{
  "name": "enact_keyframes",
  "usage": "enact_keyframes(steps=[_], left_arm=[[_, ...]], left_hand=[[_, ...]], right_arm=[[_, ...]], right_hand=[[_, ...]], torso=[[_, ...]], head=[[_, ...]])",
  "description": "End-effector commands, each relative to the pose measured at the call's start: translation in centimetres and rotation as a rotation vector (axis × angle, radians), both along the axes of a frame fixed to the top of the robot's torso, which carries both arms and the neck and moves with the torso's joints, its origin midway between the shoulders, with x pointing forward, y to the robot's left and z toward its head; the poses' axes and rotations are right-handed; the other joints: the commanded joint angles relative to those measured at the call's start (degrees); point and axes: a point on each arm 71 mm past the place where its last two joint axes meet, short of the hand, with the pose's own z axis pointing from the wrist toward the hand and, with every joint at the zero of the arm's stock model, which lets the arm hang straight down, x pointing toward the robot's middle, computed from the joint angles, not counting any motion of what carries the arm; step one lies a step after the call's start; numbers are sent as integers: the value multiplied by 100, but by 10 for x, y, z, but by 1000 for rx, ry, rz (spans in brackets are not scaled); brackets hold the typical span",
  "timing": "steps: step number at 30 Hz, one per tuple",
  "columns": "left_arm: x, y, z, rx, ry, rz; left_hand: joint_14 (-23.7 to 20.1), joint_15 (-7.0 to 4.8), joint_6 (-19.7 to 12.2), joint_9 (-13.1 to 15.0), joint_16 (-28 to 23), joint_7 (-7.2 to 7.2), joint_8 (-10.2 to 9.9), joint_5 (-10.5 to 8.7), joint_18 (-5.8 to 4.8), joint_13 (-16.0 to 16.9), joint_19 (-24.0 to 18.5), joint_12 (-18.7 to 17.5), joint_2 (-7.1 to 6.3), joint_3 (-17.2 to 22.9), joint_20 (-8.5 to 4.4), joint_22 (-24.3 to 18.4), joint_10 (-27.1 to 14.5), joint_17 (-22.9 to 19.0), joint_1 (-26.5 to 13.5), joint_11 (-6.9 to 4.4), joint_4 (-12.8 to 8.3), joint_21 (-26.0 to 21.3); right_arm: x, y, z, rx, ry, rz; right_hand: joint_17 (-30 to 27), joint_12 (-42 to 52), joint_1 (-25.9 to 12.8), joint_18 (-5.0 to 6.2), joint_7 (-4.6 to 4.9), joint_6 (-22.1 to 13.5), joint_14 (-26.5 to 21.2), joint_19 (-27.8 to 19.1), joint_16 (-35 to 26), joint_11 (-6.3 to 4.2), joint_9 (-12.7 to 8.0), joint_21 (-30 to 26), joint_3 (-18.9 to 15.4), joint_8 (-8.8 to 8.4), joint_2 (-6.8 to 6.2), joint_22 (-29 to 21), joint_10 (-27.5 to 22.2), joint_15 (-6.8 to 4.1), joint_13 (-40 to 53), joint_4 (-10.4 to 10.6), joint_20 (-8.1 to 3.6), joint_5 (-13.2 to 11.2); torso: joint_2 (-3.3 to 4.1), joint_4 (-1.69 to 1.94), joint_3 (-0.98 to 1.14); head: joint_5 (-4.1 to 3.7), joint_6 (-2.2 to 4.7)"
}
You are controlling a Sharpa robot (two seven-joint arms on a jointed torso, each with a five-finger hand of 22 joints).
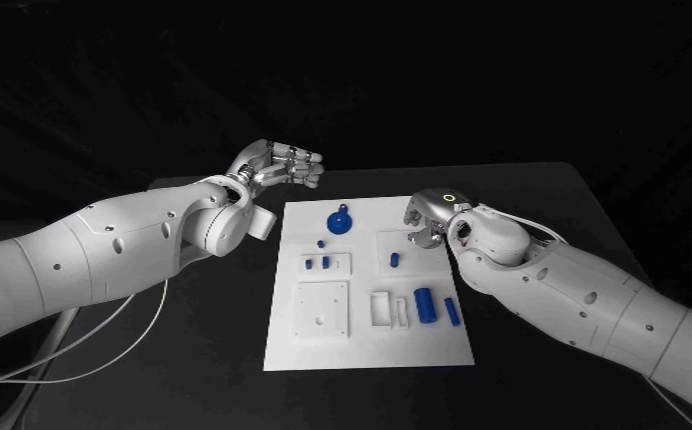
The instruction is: Assemble the parts on the task board
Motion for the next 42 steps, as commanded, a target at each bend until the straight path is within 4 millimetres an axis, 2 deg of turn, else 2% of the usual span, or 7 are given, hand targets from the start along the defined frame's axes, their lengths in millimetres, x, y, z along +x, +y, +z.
enact_keyframes(steps=[1,8,13,15,20,30,42], left_arm=[[0,-3,2,-19,-5,-18],[0,-3,2,-21,0,-17],[0,-4,2,-22,3,-17],[0,-5,2,-22,3,-17],[0,-5,2,-24,5,-19],[0,-6,1,-26,9,-22],[0,-6,1,-26,14,-24]], left_hand=[[43,7,-3,-5,6,17,-12,24,1,0,48,3,37,-21,1,-11,31,8,18,-16,-6,34],[52,4,-72,-6,5,37,-13,37,-2,0,62,3,37,-18,-6,-21,37,10,17,-15,-19,35],[55,3,-89,-6,5,42,-14,34,-3,-1,65,2,36,-19,-7,-21,37,11,14,-14,-20,36],[57,2,-95,-5,5,42,-11,34,-3,-1,67,2,36,-19,-8,-22,39,11,11,-15,-22,36],[62,0,-108,-5,6,45,-12,33,-4,0,71,3,39,-20,-9,-24,44,12,4,-16,-22,36],[66,-1,-129,-4,5,49,-11,35,-5,0,74,2,43,-20,-10,-28,46,13,-2,-16,-18,35],[66,-1,-151,-5,5,55,-11,34,-6,0,78,2,49,-18,-10,-35,47,14,-8,-16,-12,34]], right_arm=[[0,2,-2,-31,-16,0],[0,4,-10,-43,14,7],[1,5,-16,-46,29,12],[0,6,-20,-50,37,17],[0,6,-26,-62,49,18],[0,7,-35,-83,67,18],[0,10,-43,-95,79,29]], right_hand=[[6,-13,-1,94,-6,30,44,193,13,-13,-1,34,26,3,-17,7,20,20,-9,2,30,-16],[12,-13,-13,94,-16,78,47,182,14,-16,0,50,41,5,-7,20,28,26,-9,2,39,7],[17,-12,1,94,-15,87,45,178,15,-18,-1,56,45,4,14,27,37,21,-9,-10,34,29],[23,-14,11,92,-15,105,44,176,20,-21,0,66,58,4,33,41,59,21,-10,-25,33,44],[52,-13,34,92,-20,165,36,153,40,-37,0,113,160,4,125,125,125,13,-9,-87,23,31],[91,-12,33,100,-24,224,29,118,67,-46,2,163,279,4,231,277,156,11,-9,-142,20,-37],[132,-10,34,75,-79,453,74,130,116,-120,7,205,365,9,456,403,394,-14,-4,-196,1,-202]], torso=[[-1,-4,-1],[-2,3,-10],[-3,-14,0],[-5,-10,0],[-4,-7,0],[-3,-11,4],[-3,-16,-1]], head=[[27,-27],[45,-38],[70,-59],[74,-66],[68,-75],[72,-82],[74,-91]])
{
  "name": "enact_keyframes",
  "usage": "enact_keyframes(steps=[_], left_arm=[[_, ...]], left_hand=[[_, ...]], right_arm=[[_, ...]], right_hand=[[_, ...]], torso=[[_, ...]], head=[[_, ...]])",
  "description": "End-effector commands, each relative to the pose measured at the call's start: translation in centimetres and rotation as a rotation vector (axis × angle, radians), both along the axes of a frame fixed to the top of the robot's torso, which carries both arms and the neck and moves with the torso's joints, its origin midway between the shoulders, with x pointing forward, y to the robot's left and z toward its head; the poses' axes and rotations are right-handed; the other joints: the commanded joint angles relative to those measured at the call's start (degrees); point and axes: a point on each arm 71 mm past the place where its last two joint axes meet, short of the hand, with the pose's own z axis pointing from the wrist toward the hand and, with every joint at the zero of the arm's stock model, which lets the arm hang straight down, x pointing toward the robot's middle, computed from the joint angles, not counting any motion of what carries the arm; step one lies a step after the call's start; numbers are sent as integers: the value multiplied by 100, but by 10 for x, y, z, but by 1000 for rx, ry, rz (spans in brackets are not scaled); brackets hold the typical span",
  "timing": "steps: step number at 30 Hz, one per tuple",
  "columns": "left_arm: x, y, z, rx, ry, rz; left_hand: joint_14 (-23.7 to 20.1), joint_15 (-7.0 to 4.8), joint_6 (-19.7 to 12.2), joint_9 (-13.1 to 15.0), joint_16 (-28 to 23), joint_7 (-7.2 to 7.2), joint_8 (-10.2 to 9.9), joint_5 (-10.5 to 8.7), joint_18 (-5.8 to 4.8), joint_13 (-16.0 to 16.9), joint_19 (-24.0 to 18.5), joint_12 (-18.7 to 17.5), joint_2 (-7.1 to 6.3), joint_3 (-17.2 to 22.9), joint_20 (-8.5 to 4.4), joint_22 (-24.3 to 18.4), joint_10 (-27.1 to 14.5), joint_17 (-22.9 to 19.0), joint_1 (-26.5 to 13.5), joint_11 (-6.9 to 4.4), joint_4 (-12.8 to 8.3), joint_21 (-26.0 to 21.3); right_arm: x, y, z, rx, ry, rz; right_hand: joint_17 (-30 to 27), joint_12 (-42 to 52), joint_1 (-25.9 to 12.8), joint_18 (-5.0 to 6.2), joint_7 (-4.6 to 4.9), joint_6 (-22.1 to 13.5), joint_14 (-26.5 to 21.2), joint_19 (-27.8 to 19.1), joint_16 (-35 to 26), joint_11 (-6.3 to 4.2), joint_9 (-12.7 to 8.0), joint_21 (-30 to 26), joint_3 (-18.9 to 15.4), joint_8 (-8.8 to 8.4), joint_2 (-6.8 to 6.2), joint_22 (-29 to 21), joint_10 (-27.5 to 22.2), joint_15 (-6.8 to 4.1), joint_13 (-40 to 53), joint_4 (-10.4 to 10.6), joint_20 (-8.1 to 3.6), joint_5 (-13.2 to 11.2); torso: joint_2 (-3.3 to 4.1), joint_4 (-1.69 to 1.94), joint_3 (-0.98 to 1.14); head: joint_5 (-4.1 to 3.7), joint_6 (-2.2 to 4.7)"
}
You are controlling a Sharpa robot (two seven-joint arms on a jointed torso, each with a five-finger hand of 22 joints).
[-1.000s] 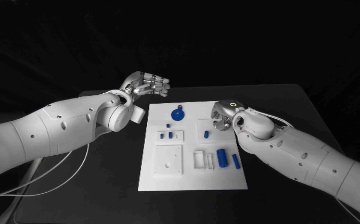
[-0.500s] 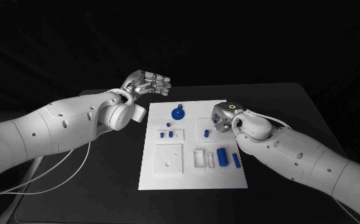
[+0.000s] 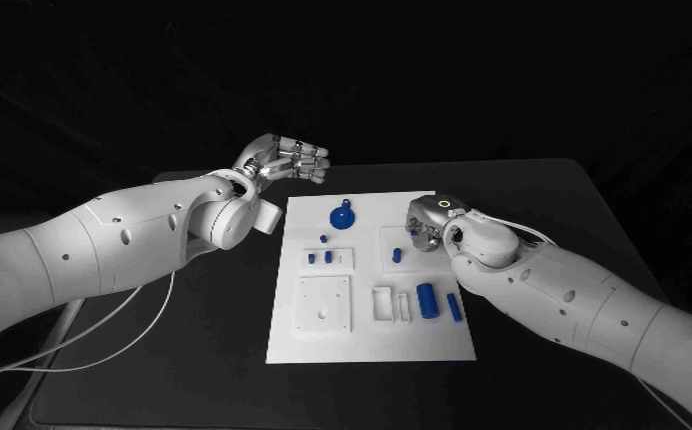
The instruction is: Assemble the parts on the task board
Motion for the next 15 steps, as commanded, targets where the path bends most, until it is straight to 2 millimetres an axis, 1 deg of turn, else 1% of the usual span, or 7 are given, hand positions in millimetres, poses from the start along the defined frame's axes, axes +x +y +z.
enact_keyframes(steps=[1,4,6,8,12,15], left_arm=[[0,-3,2,-14,3,-16],[0,-3,1,-15,5,-18],[0,-3,1,-14,5,-18],[0,-3,1,-14,7,-18],[0,-3,1,-13,8,-16],[0,-2,1,-12,9,-15]], left_hand=[[25,0,-39,-6,5,-16,-11,34,33,-2,37,2,49,-19,-10,-5,25,5,-8,6,-12,34],[25,0,-39,-6,5,-16,-11,34,33,-2,37,2,49,-19,-10,-5,25,5,-8,6,-12,34],[25,0,-39,-6,5,-16,-11,34,33,-2,37,2,49,-19,-10,-5,25,5,-8,6,-12,34],[23,-1,-44,-5,5,-18,-9,37,34,-2,39,2,56,-12,-11,-16,24,6,-6,5,-8,34],[25,-1,-83,-7,5,-3,-16,37,34,-2,39,2,52,-12,-11,-18,23,6,-3,8,-11,34],[25,-1,-83,-7,5,-3,-16,37,34,-2,39,2,52,-12,-11,-18,23,6,-3,8,-11,34]], right_arm=[[-6,3,-14,-23,49,28],[-6,4,-12,-13,26,25],[-6,4,-12,-8,16,22],[-5,4,-10,1,-6,17],[-5,3,-7,17,-39,9],[-5,2,-5,27,-60,4]], right_hand=[[13,-12,-5,31,-13,73,34,125,33,-27,13,26,37,32,62,20,98,-19,6,-6,-13,-31],[61,-11,28,-3,-57,246,62,163,79,-90,31,83,48,36,134,90,304,-68,13,-53,-60,-40],[102,-7,24,-28,-71,295,58,164,105,-108,36,123,74,35,151,146,362,-84,17,-81,-84,-43],[189,-11,-1,-69,-94,377,28,156,144,-137,48,190,146,31,175,248,458,-122,18,-117,-129,-84],[294,-10,-51,-135,-116,448,9,133,161,-160,53,368,233,32,158,420,535,-167,20,-164,-185,-75],[338,-9,-59,-153,-123,473,10,133,155,-167,59,491,263,33,158,506,559,-175,20,-187,-200,-90]], torso=[[2,-3,-3],[0,-3,-7],[0,-3,-7],[1,-1,-4],[2,7,-5],[2,12,-6]], head=[[3,-2],[-4,-1],[-4,-1],[-7,-2],[-14,-6],[-11,-7]])
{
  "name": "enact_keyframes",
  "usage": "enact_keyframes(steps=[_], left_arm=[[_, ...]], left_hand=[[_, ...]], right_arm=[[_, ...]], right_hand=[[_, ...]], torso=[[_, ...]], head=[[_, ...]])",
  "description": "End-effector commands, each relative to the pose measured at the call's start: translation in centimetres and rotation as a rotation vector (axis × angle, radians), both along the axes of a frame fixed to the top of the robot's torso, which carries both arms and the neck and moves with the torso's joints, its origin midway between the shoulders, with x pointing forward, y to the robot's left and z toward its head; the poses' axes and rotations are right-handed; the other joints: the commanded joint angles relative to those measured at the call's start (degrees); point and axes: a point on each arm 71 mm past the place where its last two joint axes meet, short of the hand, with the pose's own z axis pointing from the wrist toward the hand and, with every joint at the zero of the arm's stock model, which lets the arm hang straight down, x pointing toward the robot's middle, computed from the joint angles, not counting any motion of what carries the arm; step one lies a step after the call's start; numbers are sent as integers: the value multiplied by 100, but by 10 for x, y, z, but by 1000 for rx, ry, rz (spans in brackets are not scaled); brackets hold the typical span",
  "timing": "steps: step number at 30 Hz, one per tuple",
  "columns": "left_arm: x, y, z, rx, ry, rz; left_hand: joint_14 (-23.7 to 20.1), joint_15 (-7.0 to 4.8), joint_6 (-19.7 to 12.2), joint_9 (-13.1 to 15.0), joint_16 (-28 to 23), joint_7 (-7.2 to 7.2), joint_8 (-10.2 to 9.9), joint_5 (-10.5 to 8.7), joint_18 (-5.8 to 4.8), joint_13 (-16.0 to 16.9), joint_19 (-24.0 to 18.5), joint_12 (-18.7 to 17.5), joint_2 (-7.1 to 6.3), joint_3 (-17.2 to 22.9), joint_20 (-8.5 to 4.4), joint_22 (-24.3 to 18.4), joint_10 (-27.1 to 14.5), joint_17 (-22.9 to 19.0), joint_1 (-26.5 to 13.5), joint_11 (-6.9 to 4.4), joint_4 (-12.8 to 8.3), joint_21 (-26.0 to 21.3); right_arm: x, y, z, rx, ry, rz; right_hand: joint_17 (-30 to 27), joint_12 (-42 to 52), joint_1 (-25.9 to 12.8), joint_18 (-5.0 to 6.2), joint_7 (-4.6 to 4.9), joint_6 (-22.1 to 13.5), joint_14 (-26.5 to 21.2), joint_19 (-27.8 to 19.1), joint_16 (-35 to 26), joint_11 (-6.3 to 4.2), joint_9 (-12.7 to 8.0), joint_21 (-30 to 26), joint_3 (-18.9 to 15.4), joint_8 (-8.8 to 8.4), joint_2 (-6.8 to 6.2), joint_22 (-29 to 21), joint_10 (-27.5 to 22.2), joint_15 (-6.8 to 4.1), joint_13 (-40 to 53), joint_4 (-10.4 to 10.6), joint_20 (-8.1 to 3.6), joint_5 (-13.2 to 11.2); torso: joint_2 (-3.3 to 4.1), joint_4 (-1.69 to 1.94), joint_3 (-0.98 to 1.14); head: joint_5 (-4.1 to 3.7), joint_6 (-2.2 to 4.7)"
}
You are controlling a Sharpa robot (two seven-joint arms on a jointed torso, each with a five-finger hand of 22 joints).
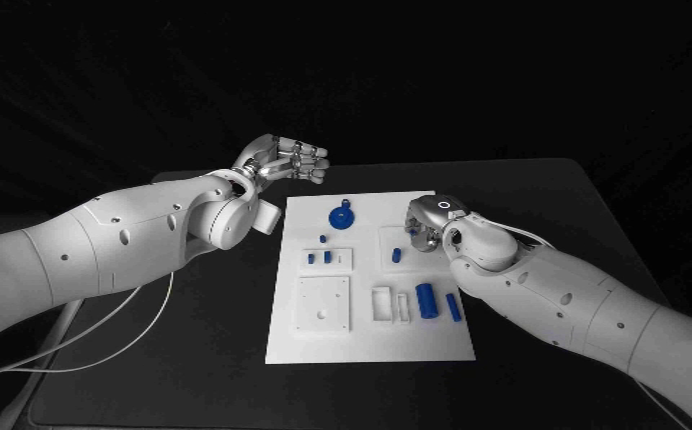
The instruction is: Assemble the parts on the task board
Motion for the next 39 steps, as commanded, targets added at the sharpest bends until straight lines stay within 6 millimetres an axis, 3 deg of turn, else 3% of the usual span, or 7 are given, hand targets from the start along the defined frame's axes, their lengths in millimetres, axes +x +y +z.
enact_keyframes(steps=[1,7,12,19,24,33,39], left_arm=[[0,-2,1,-12,4,-12],[1,0,1,-12,5,-8],[2,2,1,-12,7,-5],[3,7,1,-11,6,5],[4,9,0,-9,7,12],[7,9,0,-12,8,18],[10,6,-1,-16,7,23]], left_hand=[[25,-1,-32,-8,5,-13,-16,37,35,-2,40,2,52,-12,-11,-6,23,7,-3,8,-10,34],[24,0,-43,-5,5,-13,-8,38,36,-2,42,2,52,-7,-12,-6,22,7,4,8,-14,36],[26,0,-42,-5,5,-13,-8,36,36,-2,42,2,55,-6,-12,-5,24,7,2,7,-12,37],[23,0,-43,-5,5,-12,-9,39,36,-2,40,1,65,0,-12,-4,21,6,4,8,-11,37],[23,0,-43,-5,5,-12,-9,39,36,-2,40,1,65,0,-12,-4,21,6,4,8,-11,37],[22,0,-47,-5,5,-11,-8,40,37,-2,36,2,70,9,-12,3,19,4,1,10,-10,38],[22,0,-47,-5,5,-11,-8,40,37,-2,36,2,70,9,-12,3,19,4,1,10,-10,38]], right_arm=[[-3,2,-2,9,-22,9],[-4,0,3,28,-56,6],[-3,-1,12,61,-64,3],[-2,-5,42,198,-52,-13],[-9,0,63,287,-64,18],[-37,34,73,388,-53,140],[-60,64,60,392,-32,233]], right_hand=[[48,22,-42,-63,-7,44,4,146,26,-132,8,141,54,20,19,95,194,-43,-2,-15,-46,-25],[107,23,-29,-74,-12,58,19,156,7,-135,11,359,106,22,26,210,206,-46,-1,-27,-49,-183],[130,23,-30,-74,-15,67,26,156,3,-138,12,416,132,21,12,227,214,-46,-1,-16,-49,-213],[149,22,-20,-75,-10,57,28,132,-15,-136,7,462,100,19,19,236,199,-45,-3,22,-49,-240],[150,23,-14,-54,-10,54,33,129,-31,-137,6,499,64,21,28,242,196,-47,-3,27,-50,-214],[157,22,-11,-32,-8,45,42,130,-42,-134,5,517,27,20,48,239,185,-44,-3,28,-40,-181],[161,23,-13,-28,-7,44,46,136,-43,-134,6,536,16,22,51,241,186,-43,-3,23,-38,-159]], torso=[[0,7,1],[-9,-14,1],[-9,-9,3],[-17,-25,5],[-9,-16,5],[-15,-6,-4],[-18,-1,-16]], head=[[3,-5],[25,-3],[21,-3],[32,9],[52,7],[226,-5],[442,-15]])
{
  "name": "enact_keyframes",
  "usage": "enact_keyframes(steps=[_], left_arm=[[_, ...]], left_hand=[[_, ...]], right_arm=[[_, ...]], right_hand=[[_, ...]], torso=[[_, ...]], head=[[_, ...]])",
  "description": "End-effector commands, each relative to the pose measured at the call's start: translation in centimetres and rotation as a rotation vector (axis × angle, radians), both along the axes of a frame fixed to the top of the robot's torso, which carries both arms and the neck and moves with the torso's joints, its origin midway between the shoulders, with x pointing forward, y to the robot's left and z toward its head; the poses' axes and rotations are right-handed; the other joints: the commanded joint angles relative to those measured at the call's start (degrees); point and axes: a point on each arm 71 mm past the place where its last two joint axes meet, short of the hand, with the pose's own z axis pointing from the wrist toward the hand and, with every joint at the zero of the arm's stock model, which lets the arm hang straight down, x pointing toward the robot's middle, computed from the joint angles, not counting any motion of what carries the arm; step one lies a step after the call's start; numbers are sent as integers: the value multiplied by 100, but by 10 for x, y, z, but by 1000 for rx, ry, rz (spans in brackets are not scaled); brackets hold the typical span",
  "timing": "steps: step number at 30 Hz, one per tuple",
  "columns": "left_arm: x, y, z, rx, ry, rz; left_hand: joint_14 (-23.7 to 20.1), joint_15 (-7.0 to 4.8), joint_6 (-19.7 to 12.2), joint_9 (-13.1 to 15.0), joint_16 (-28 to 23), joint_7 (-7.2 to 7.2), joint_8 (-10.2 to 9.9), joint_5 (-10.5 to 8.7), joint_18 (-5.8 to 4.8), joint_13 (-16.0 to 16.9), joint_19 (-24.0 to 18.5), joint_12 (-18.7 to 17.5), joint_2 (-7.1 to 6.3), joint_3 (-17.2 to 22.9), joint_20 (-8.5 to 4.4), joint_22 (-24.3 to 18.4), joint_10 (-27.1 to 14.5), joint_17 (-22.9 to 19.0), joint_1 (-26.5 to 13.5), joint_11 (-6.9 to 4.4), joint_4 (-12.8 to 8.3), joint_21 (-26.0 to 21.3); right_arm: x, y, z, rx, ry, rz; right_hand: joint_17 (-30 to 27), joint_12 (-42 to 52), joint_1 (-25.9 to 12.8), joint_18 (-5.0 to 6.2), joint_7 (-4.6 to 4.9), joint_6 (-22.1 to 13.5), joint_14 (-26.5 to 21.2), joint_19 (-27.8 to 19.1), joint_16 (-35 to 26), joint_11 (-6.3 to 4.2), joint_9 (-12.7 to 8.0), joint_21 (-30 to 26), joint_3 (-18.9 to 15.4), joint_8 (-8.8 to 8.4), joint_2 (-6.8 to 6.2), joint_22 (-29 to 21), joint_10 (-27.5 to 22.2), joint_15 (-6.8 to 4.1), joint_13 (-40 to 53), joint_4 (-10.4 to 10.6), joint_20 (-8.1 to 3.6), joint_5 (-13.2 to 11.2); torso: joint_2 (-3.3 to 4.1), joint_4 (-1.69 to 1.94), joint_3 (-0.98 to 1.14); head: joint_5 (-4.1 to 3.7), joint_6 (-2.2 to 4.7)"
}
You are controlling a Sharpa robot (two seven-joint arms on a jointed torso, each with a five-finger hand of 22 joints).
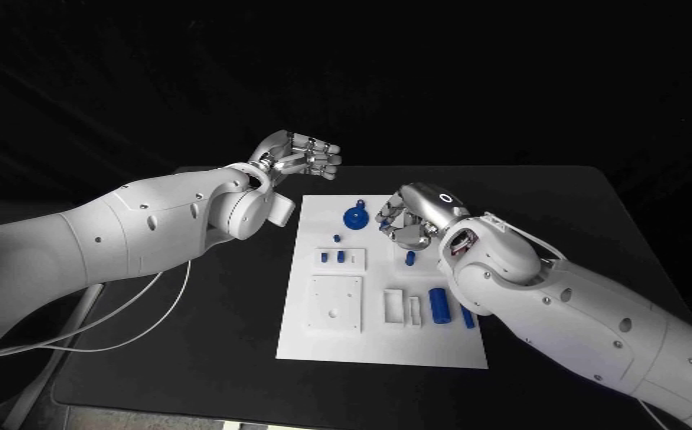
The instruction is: Assemble the parts on the task board
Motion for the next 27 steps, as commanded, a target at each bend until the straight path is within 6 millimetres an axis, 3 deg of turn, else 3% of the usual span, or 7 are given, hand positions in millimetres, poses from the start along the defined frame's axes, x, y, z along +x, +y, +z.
enact_keyframes(steps=[1,6,13,19,22,27], left_arm=[[1,-4,1,-18,-2,-8],[2,-9,1,-22,-4,-11],[1,-19,1,-32,-5,-28],[1,-25,1,-39,-4,-40],[0,-27,0,-40,-3,-44],[0,-29,0,-45,3,-50]], left_hand=[[22,0,-48,-5,5,-11,-8,18,39,-2,36,2,70,9,-12,2,19,6,1,9,-10,38],[22,0,-48,-5,5,-11,-8,18,39,-2,36,2,70,9,-12,2,19,6,1,9,-10,38],[11,4,-53,-5,4,-9,-8,29,40,-2,29,2,85,21,-8,10,3,2,1,13,0,37],[11,4,-53,-5,4,-9,-8,29,40,-2,29,2,85,21,-8,10,3,2,1,13,0,37],[11,4,-53,-5,4,-9,-8,29,40,-2,29,2,85,21,-8,10,3,2,1,13,0,37],[6,8,-61,-6,4,-5,-9,25,39,-2,22,1,89,25,-2,10,-8,1,-24,17,15,33]], right_arm=[[-12,15,-6,10,-15,68],[-27,33,-24,-20,0,122],[-40,52,-46,-61,48,170],[-47,64,-61,-81,59,186],[-48,67,-69,-102,73,185],[-47,66,-79,-126,98,171]], right_hand=[[6,12,5,57,12,21,8,159,-37,-50,-3,34,-39,31,72,213,59,-29,11,-6,-21,28],[7,11,2,58,12,24,11,161,-37,-49,-2,44,-42,33,75,216,58,-28,10,-10,-20,40],[-4,12,-9,55,17,10,13,140,-51,-43,-3,44,-43,32,94,218,41,-23,10,-28,-14,52],[-7,12,-9,55,15,14,15,143,-51,-44,-2,59,-48,33,97,219,42,-24,10,-41,-15,58],[-6,12,-17,54,15,17,20,148,-44,-44,-1,88,-47,33,99,223,46,-25,10,-55,-17,85],[-6,12,-34,51,16,9,15,130,-36,-43,-3,86,-48,32,112,222,37,-27,9,-71,-20,89]], torso=[[6,13,-14],[13,33,-37],[13,23,-29],[21,31,-28],[13,27,-19],[18,26,-21]], head=[[153,-15],[318,-58],[499,-144],[502,-183],[544,-227],[603,-289]])
